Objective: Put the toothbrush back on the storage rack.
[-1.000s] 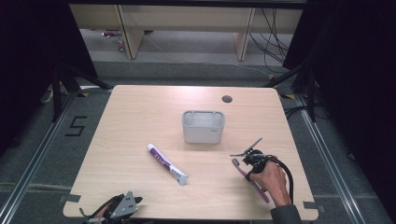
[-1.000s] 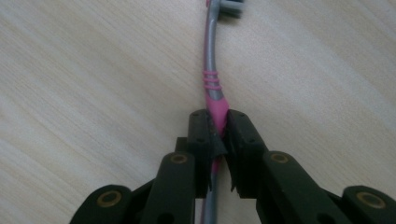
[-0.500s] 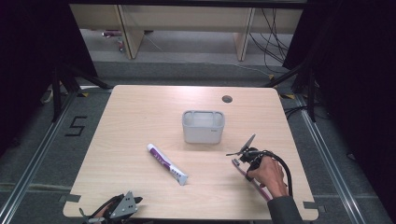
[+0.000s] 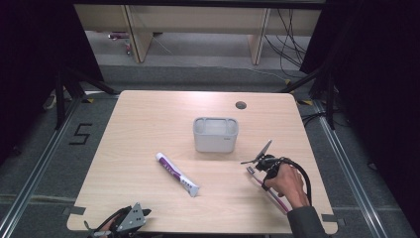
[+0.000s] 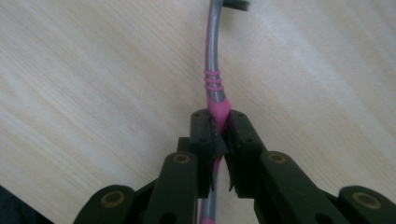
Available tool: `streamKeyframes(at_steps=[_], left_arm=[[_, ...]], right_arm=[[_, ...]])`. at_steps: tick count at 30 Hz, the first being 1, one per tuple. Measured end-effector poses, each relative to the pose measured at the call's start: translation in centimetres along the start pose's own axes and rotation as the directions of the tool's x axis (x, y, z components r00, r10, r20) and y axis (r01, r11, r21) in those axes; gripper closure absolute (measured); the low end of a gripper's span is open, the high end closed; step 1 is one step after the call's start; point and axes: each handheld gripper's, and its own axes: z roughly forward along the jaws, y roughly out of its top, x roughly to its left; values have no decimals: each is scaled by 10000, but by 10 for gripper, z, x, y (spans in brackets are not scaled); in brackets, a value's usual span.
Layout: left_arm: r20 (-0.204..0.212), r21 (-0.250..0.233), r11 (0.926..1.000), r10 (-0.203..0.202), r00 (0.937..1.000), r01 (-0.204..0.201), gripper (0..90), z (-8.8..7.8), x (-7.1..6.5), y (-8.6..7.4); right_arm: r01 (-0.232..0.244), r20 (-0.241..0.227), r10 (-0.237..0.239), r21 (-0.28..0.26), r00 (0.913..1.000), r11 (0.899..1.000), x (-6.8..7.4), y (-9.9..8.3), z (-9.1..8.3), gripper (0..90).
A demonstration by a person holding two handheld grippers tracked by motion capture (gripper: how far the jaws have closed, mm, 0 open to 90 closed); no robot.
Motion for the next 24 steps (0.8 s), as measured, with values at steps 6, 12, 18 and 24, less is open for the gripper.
streamKeyframes(at_steps=[6,12,18,24], left_arm=[[-65,-53,10000,17,10000,-18,159,0,0,0],[-48,-36,10000,4,10000,-5,159,0,0,0],[-105,-19,10000,82,9999,-82,159,1,0,0],[-120,21,10000,89,9999,-88,159,1,1,0]], right_arm=[[-374,-69,370,-747,9993,9965,-3,-6,-20,816],[-366,-51,363,-1700,9993,9848,-10,-13,-28,817],[-235,35,252,-2507,9997,9678,-13,-17,-38,816],[-492,-16,513,-3152,9987,9477,-13,-19,-44,816]])
